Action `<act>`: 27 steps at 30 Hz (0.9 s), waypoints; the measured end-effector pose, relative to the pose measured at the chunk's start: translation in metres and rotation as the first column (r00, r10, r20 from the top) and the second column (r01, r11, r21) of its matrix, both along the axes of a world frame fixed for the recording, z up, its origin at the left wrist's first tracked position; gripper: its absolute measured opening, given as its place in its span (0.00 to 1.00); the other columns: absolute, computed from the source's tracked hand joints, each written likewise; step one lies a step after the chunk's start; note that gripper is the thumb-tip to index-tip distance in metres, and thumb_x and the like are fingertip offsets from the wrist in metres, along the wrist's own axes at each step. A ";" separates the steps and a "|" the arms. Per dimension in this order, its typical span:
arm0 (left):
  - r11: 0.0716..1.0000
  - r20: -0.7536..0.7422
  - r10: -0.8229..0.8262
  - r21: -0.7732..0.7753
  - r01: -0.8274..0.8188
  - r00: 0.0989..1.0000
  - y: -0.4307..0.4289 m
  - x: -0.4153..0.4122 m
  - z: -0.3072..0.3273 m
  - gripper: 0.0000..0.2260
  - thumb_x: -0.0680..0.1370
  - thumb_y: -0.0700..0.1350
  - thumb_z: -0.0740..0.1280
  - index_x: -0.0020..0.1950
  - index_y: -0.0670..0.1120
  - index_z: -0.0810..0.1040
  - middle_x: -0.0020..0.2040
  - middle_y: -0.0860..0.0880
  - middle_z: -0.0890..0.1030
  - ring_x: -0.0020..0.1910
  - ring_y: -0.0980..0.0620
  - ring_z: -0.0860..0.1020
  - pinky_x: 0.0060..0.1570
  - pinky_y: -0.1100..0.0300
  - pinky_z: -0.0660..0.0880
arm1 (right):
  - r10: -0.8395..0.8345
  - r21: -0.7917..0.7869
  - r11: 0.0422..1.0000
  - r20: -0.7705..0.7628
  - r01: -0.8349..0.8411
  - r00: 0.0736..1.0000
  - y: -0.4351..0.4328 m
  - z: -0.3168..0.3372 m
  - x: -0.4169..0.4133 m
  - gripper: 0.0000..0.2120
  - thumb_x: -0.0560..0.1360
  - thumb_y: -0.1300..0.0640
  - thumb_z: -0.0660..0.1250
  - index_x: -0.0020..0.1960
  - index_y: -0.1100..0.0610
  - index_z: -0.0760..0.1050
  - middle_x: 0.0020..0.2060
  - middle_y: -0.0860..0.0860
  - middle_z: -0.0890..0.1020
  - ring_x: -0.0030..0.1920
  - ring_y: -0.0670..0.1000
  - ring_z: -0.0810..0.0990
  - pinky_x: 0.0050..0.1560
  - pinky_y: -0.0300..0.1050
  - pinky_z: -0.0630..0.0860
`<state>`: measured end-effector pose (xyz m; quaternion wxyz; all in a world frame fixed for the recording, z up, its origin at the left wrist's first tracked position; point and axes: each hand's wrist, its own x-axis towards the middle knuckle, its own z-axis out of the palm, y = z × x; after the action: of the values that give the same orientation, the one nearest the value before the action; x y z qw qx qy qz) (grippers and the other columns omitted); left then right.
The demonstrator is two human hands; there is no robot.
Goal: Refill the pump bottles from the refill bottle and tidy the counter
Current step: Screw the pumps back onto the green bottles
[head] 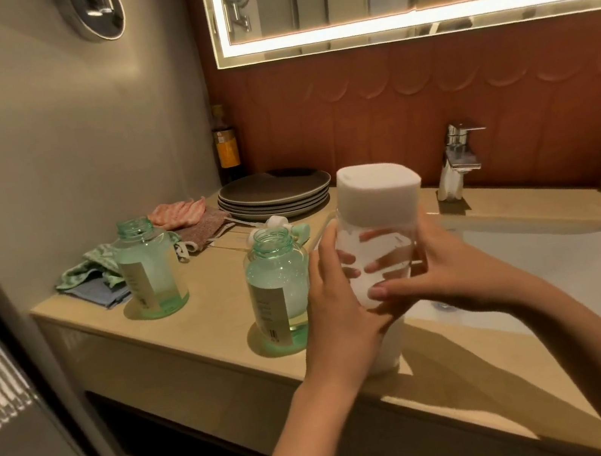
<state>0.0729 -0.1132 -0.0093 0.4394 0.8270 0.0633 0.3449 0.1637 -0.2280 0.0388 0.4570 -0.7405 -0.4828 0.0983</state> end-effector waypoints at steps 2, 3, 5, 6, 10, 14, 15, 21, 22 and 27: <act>1.000 -0.023 -0.011 -0.015 0.010 1.000 -0.002 -0.001 0.001 0.48 0.66 0.51 0.76 0.74 0.60 0.46 0.64 0.54 0.68 0.58 0.63 0.69 0.58 0.64 0.72 | -0.038 0.049 0.998 -0.018 0.039 0.999 -0.002 -0.005 0.001 0.47 0.56 0.41 0.78 0.68 0.40 0.56 0.55 0.46 0.77 0.51 0.45 0.81 0.48 0.47 0.81; 0.999 -0.045 -0.031 -0.013 0.031 0.999 -0.003 -0.003 0.002 0.51 0.66 0.52 0.76 0.73 0.62 0.41 0.66 0.54 0.67 0.62 0.63 0.67 0.62 0.64 0.69 | -0.060 0.082 0.995 -0.010 0.061 0.998 -0.002 -0.006 0.001 0.45 0.57 0.41 0.79 0.65 0.38 0.58 0.53 0.47 0.78 0.50 0.46 0.82 0.48 0.49 0.81; 0.997 -0.100 -0.076 0.025 0.078 0.992 -0.007 -0.010 0.005 0.55 0.65 0.56 0.75 0.70 0.65 0.31 0.74 0.55 0.59 0.70 0.62 0.58 0.65 0.66 0.56 | -0.110 0.134 0.985 0.010 0.108 0.994 -0.005 -0.008 0.003 0.41 0.57 0.43 0.80 0.62 0.37 0.60 0.51 0.47 0.79 0.48 0.46 0.82 0.47 0.48 0.81; 0.995 -0.125 -0.078 0.050 0.085 0.989 -0.009 -0.015 0.006 0.55 0.65 0.58 0.74 0.68 0.66 0.27 0.75 0.58 0.54 0.71 0.65 0.51 0.64 0.67 0.51 | -0.136 0.147 0.980 0.014 0.132 0.991 -0.006 -0.009 0.004 0.42 0.56 0.42 0.80 0.62 0.37 0.60 0.50 0.47 0.80 0.48 0.46 0.82 0.46 0.47 0.81; 0.993 -0.060 -0.001 0.120 0.008 0.998 -0.004 -0.036 0.001 0.50 0.64 0.63 0.71 0.67 0.72 0.32 0.66 0.71 0.55 0.63 0.75 0.53 0.62 0.76 0.53 | -0.200 0.173 0.965 0.002 0.197 0.980 -0.004 -0.007 0.019 0.47 0.52 0.40 0.77 0.67 0.42 0.60 0.49 0.49 0.80 0.46 0.49 0.83 0.45 0.47 0.80; 0.951 0.245 0.299 -0.001 -0.308 0.922 0.022 -0.042 -0.019 0.41 0.63 0.54 0.76 0.66 0.70 0.54 0.61 0.73 0.59 0.63 0.60 0.65 0.64 0.56 0.66 | -0.255 0.209 0.948 0.044 0.241 0.966 0.014 0.002 0.040 0.46 0.55 0.43 0.78 0.67 0.47 0.60 0.52 0.50 0.79 0.49 0.49 0.81 0.48 0.47 0.79; 0.934 0.266 0.354 -0.043 -0.355 0.897 0.031 -0.040 -0.023 0.42 0.62 0.51 0.77 0.67 0.67 0.55 0.63 0.68 0.61 0.65 0.56 0.64 0.65 0.54 0.65 | -0.269 0.219 0.942 0.045 0.253 0.962 0.023 0.004 0.046 0.46 0.56 0.43 0.79 0.68 0.48 0.60 0.53 0.50 0.78 0.50 0.48 0.80 0.48 0.46 0.79; 0.965 0.048 0.245 -0.113 -0.238 0.968 0.078 -0.018 -0.029 0.53 0.57 0.60 0.78 0.70 0.70 0.44 0.65 0.61 0.66 0.67 0.57 0.64 0.66 0.55 0.62 | -0.344 0.312 0.897 0.050 0.312 0.938 0.084 0.009 0.071 0.41 0.62 0.50 0.78 0.68 0.53 0.61 0.54 0.52 0.78 0.49 0.45 0.79 0.42 0.33 0.75; 0.971 0.023 0.215 -0.108 -0.212 0.976 0.083 -0.014 -0.029 0.52 0.56 0.65 0.76 0.69 0.71 0.45 0.64 0.63 0.67 0.66 0.57 0.66 0.65 0.54 0.65 | -0.344 0.321 0.895 0.051 0.311 0.938 0.095 0.009 0.073 0.40 0.62 0.50 0.79 0.67 0.54 0.62 0.54 0.51 0.79 0.49 0.45 0.79 0.42 0.34 0.76; 0.978 -0.021 0.179 -0.103 -0.181 0.984 0.093 -0.005 -0.038 0.40 0.53 0.73 0.70 0.62 0.72 0.58 0.60 0.63 0.73 0.59 0.58 0.73 0.60 0.51 0.73 | -0.262 0.289 0.929 0.071 0.231 0.962 0.150 0.011 0.077 0.41 0.60 0.48 0.79 0.66 0.52 0.62 0.50 0.48 0.79 0.48 0.46 0.80 0.47 0.42 0.79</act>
<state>0.0681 -0.0206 -0.0470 0.4488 0.7956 0.1585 0.3747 0.2403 -0.0784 0.0501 0.5380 -0.7282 -0.4189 -0.0690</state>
